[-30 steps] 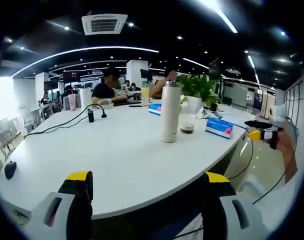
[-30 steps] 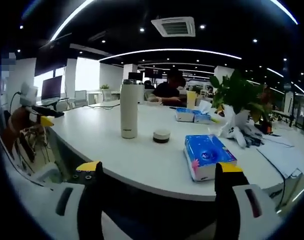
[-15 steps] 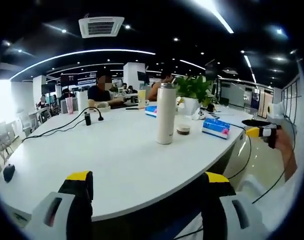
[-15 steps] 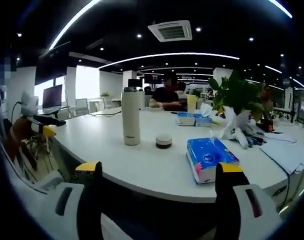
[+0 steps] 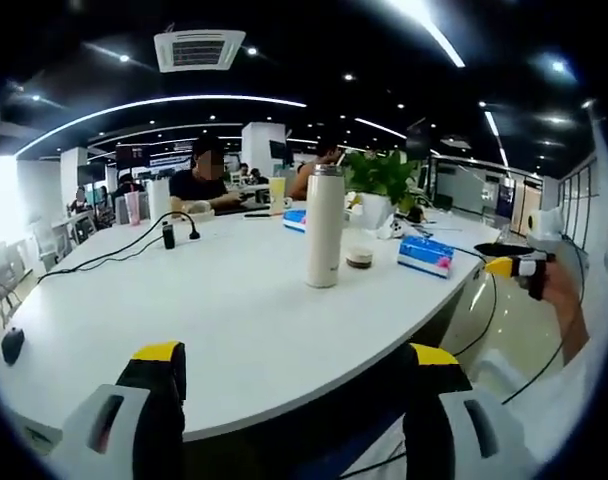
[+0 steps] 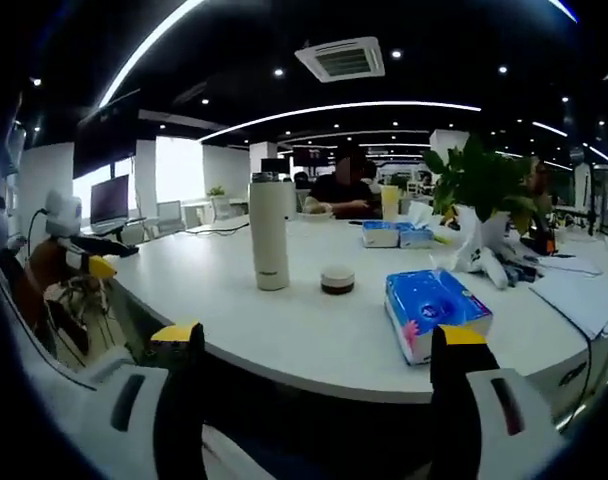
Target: Grasp the water cup twist off the cup lid place the cup lid on the table
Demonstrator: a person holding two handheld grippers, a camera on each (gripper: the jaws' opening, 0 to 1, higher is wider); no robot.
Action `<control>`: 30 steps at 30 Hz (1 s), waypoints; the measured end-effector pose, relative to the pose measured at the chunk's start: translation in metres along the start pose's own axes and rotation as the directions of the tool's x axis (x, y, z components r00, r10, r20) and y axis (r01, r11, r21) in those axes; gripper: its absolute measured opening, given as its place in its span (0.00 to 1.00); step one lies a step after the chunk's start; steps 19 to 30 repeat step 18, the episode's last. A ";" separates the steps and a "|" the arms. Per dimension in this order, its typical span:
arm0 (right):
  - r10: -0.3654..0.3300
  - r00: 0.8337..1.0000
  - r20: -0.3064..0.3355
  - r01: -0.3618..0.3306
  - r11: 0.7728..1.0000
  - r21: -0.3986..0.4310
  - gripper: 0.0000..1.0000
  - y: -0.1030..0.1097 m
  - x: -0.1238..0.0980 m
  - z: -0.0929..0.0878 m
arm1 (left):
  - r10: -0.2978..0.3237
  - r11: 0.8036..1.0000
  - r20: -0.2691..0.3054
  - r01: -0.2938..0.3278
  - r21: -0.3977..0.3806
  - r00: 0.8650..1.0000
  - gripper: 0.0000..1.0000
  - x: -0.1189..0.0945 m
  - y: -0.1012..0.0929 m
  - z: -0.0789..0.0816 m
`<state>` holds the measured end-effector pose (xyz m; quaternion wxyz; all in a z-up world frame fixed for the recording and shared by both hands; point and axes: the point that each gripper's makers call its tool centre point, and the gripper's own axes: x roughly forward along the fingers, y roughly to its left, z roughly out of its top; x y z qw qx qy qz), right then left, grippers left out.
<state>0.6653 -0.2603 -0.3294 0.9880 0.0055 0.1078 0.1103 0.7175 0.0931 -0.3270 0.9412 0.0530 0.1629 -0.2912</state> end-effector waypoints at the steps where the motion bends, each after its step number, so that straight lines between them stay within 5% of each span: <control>1: 0.001 1.000 -0.001 -0.001 1.000 0.000 0.95 0.001 0.001 0.000 | -0.002 1.000 -0.002 0.002 0.002 1.000 0.89 0.000 -0.001 -0.001; 30: 0.004 1.000 -0.028 -0.005 0.999 -0.037 0.94 0.009 0.005 0.000 | -0.030 1.000 0.001 0.030 0.005 1.000 0.89 0.000 -0.005 -0.001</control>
